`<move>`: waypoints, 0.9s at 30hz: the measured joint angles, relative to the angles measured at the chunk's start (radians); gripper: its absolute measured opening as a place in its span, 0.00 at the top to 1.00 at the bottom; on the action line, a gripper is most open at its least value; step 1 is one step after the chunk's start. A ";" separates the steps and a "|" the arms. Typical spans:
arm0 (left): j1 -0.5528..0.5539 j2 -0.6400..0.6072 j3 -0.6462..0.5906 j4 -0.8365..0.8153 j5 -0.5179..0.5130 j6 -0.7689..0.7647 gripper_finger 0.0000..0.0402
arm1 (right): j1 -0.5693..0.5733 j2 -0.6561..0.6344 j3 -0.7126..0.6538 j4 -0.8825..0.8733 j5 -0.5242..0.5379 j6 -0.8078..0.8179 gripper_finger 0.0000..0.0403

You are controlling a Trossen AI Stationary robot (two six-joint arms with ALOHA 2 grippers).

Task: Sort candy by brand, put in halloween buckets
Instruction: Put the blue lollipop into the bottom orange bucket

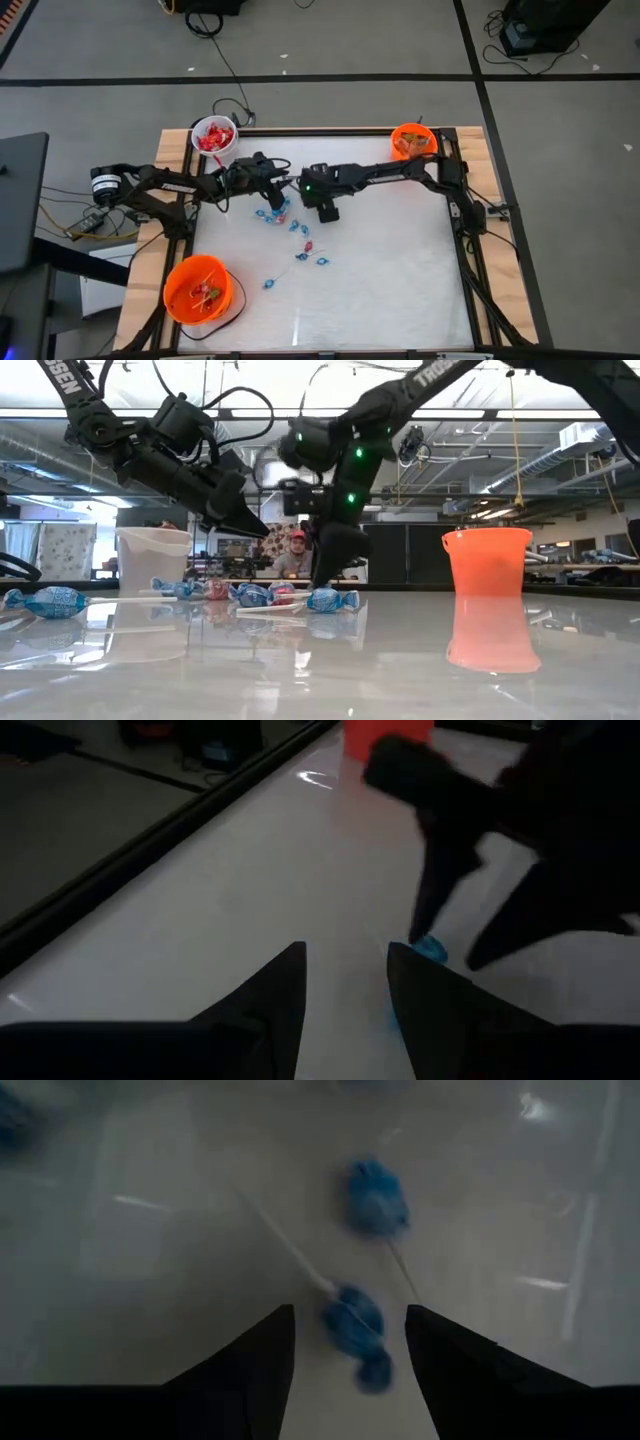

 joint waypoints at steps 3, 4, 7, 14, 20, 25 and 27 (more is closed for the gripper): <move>0.000 0.000 0.000 -0.004 -0.007 -0.009 0.63 | -0.039 0.003 -0.015 0.015 -0.077 0.027 0.49; 0.000 0.000 0.000 -0.008 -0.006 -0.023 0.63 | -0.047 0.002 -0.019 0.023 -0.099 0.039 0.49; -0.003 0.000 0.000 -0.031 -0.006 -0.031 0.63 | -0.058 0.002 -0.029 0.026 -0.144 0.053 0.50; -0.003 0.000 0.000 -0.101 -0.006 -0.097 0.63 | -0.067 0.002 -0.072 0.118 -0.269 0.059 0.55; -0.037 0.000 -0.001 -0.148 -0.003 -0.135 0.63 | -0.067 0.000 -0.091 0.125 -0.265 0.086 0.70; -0.081 0.004 -0.001 -0.125 -0.001 -0.134 0.63 | -0.059 -0.002 -0.092 0.130 -0.261 0.146 0.80; -0.095 0.004 -0.001 -0.124 -0.001 -0.133 0.63 | -0.051 -0.002 -0.093 0.148 -0.248 0.168 0.80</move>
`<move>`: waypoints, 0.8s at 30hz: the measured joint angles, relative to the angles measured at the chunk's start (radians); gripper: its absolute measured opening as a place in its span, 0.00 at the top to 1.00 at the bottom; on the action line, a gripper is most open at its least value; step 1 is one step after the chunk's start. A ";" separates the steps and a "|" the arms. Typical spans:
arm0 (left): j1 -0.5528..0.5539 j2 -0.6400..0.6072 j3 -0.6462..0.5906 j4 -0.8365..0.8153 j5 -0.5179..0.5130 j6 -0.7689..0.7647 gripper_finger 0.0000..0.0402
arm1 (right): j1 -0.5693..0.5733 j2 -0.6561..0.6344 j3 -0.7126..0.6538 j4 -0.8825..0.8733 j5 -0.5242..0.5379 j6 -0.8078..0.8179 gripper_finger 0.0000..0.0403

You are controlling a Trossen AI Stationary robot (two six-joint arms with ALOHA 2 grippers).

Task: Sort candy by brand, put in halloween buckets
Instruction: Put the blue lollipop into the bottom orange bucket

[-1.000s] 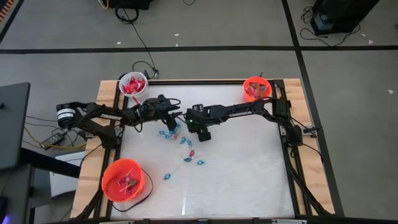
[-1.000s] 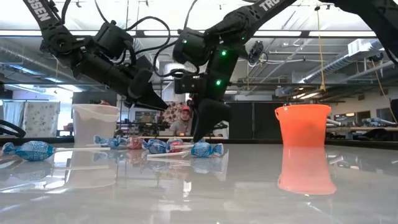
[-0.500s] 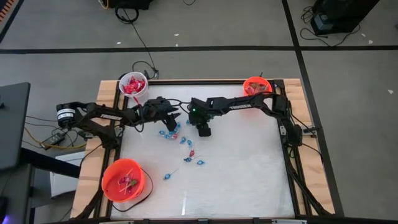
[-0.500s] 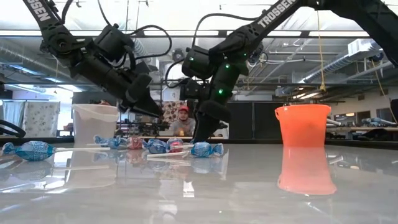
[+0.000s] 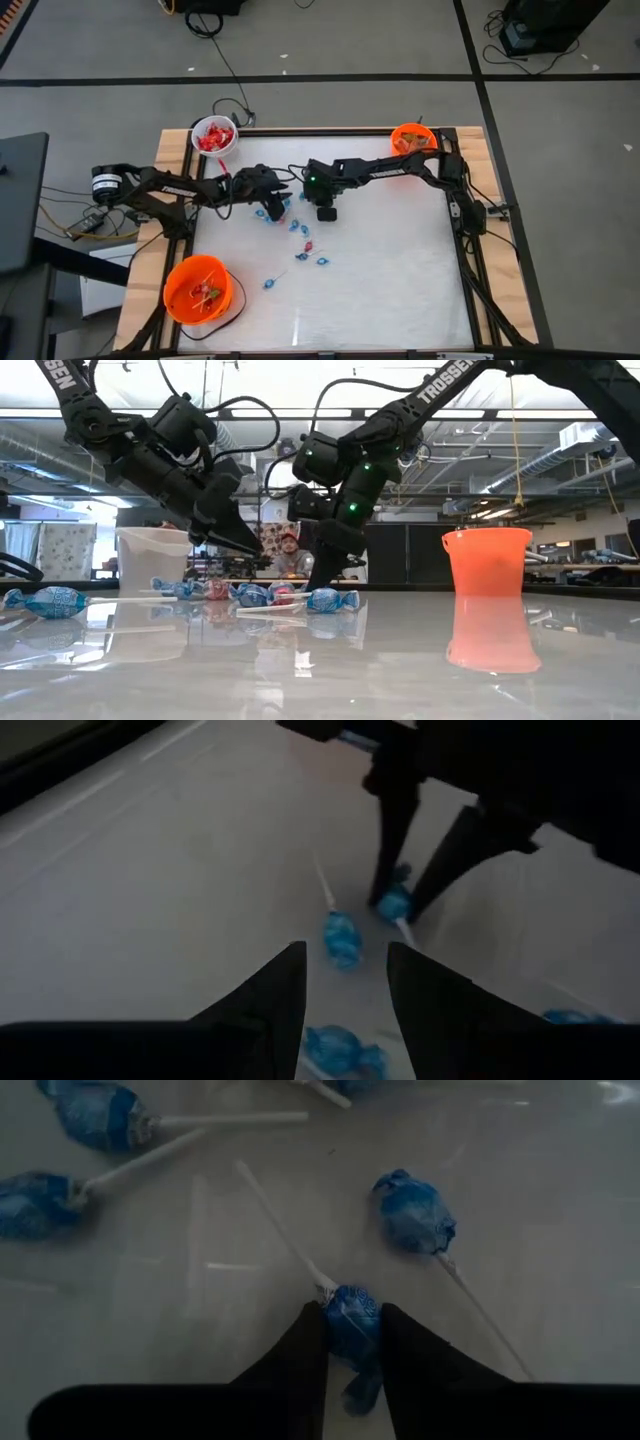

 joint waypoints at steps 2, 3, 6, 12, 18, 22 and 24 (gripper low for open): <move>-0.013 0.000 0.000 -0.002 0.001 0.000 0.63 | 0.013 0.000 -0.001 0.006 0.032 0.010 0.80; -0.020 0.000 0.000 -0.005 0.001 -0.001 0.63 | 0.020 0.000 -0.001 0.009 0.054 0.013 0.80; -0.041 0.000 0.000 -0.023 0.001 -0.002 0.63 | 0.036 -0.006 -0.001 0.021 0.137 0.017 0.80; -0.072 0.000 0.000 -0.030 0.002 -0.001 0.63 | 0.061 -0.035 -0.002 0.087 0.263 0.009 0.79; -0.086 0.001 0.000 -0.035 0.002 0.003 0.63 | 0.094 -0.046 -0.002 0.136 0.283 -0.018 0.78; -0.103 0.001 0.000 -0.040 0.002 0.004 0.63 | 0.111 -0.046 -0.002 0.150 0.336 -0.052 0.78; -0.105 0.001 0.000 -0.042 -0.007 0.005 0.63 | 0.119 -0.046 -0.002 0.159 0.346 -0.055 0.78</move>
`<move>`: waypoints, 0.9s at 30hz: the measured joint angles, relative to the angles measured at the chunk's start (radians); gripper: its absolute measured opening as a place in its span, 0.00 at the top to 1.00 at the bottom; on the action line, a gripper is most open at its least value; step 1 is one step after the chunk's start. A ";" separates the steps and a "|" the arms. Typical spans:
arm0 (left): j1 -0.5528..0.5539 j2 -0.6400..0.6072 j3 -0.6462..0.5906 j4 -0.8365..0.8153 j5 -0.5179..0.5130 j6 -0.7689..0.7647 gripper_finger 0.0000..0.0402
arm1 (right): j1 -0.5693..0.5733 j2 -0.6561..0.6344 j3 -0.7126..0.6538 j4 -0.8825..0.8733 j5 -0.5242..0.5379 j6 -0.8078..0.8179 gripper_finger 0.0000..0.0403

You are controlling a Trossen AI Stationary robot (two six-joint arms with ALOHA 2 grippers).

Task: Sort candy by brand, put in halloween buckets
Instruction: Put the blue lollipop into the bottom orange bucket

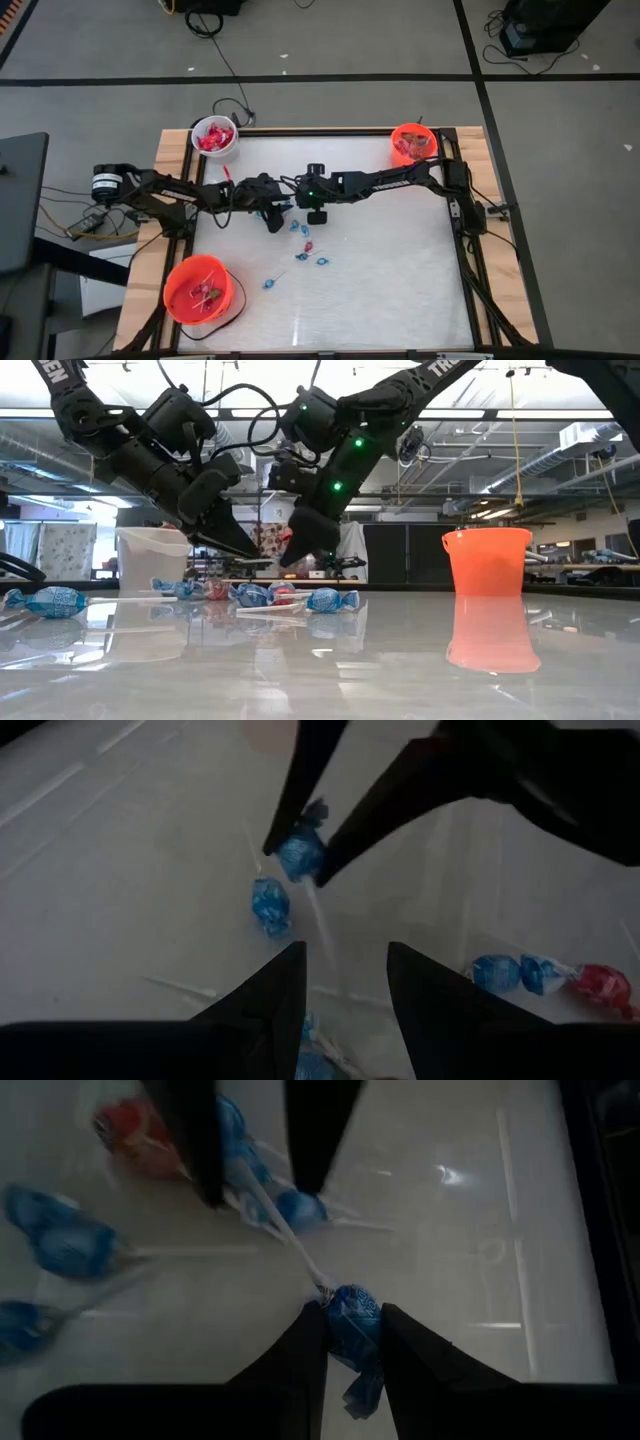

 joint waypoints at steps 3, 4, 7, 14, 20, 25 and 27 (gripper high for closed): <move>0.001 0.000 0.000 -0.004 -0.010 0.001 0.63 | 0.010 0.000 0.000 0.008 -0.002 -0.004 0.78; 0.000 0.000 0.000 -0.007 -0.014 0.001 0.63 | 0.012 0.000 0.000 0.010 -0.005 -0.006 0.78; 0.001 0.000 0.000 -0.018 -0.030 0.001 0.64 | 0.019 0.000 0.000 0.015 -0.006 -0.015 0.78; 0.001 0.000 0.000 -0.077 0.011 0.000 0.78 | 0.031 0.000 0.001 0.037 0.011 -0.051 0.78; 0.001 0.000 0.000 -0.072 0.047 0.000 0.97 | 0.031 0.000 0.001 0.041 0.018 -0.053 0.78; 0.002 0.000 0.000 -0.068 0.046 0.000 0.98 | 0.031 -0.001 0.001 0.041 0.019 -0.053 0.78; 0.002 0.001 0.000 -0.060 0.047 0.000 0.99 | 0.031 -0.001 0.001 0.036 0.013 -0.055 0.78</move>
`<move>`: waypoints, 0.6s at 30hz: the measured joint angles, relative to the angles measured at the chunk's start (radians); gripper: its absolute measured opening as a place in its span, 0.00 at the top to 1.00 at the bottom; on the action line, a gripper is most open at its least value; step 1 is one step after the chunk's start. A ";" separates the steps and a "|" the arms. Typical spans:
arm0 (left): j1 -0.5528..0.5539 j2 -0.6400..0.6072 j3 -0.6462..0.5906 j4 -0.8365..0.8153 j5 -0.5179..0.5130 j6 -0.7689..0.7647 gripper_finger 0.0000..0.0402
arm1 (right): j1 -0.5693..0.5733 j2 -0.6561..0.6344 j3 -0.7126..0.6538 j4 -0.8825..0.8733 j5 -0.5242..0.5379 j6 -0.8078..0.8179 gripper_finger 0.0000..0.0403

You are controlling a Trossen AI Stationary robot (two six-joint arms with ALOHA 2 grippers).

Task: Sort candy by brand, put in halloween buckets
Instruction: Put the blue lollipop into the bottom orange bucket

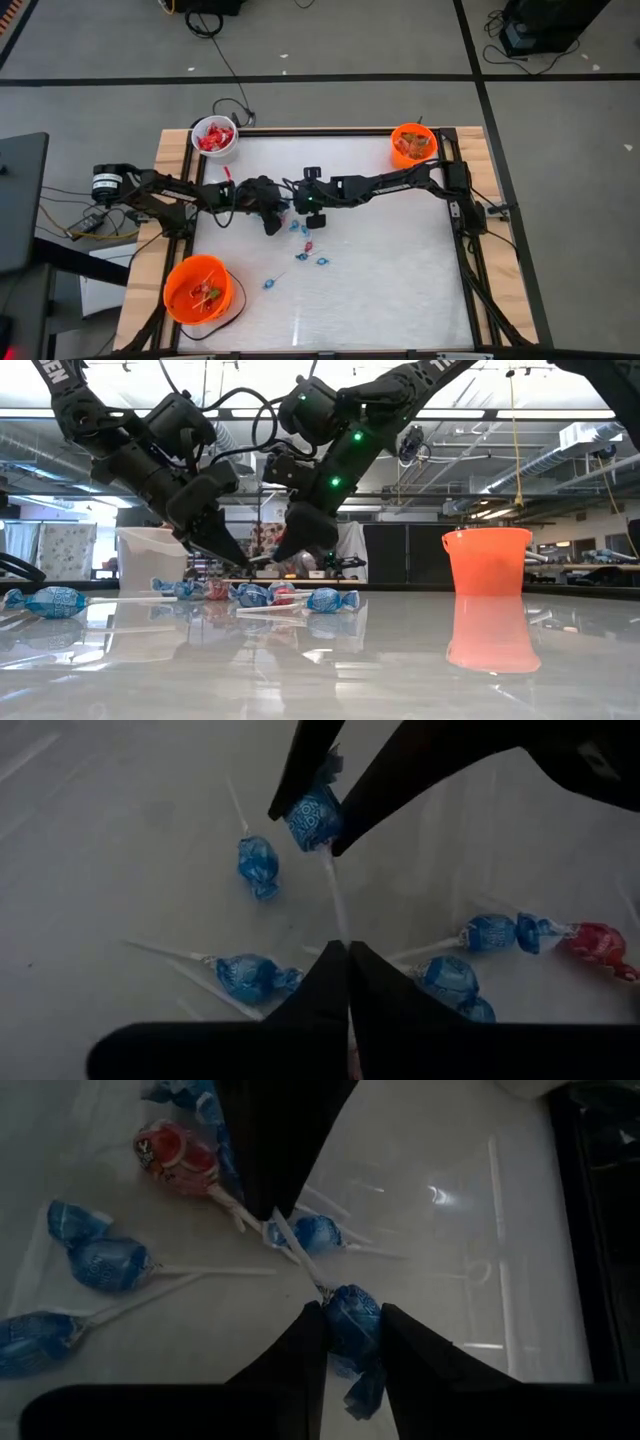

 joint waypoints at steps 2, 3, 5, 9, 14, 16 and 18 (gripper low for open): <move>0.000 -0.001 0.000 0.005 0.005 -0.002 0.99 | -0.001 -0.002 0.000 -0.014 -0.029 -0.016 0.77; -0.001 -0.005 0.003 -0.003 0.005 -0.002 0.99 | -0.001 -0.002 0.001 -0.017 -0.038 -0.013 0.76; -0.001 -0.030 0.015 -0.037 0.008 -0.002 0.99 | -0.003 -0.002 0.001 -0.026 -0.040 0.001 0.73; -0.001 -0.112 0.064 -0.164 -0.023 -0.007 1.00 | -0.038 -0.002 0.002 -0.069 -0.062 0.019 0.62; -0.048 -0.218 0.133 -0.400 -0.125 -0.029 1.00 | -0.096 -0.002 0.002 -0.139 -0.086 0.004 0.51; -0.083 -0.253 0.169 -0.471 -0.163 -0.033 1.00 | -0.120 -0.002 0.002 -0.144 -0.126 -0.010 0.49; -0.126 -0.282 0.197 -0.566 -0.185 -0.055 1.00 | -0.147 -0.002 0.002 -0.158 -0.220 -0.047 0.48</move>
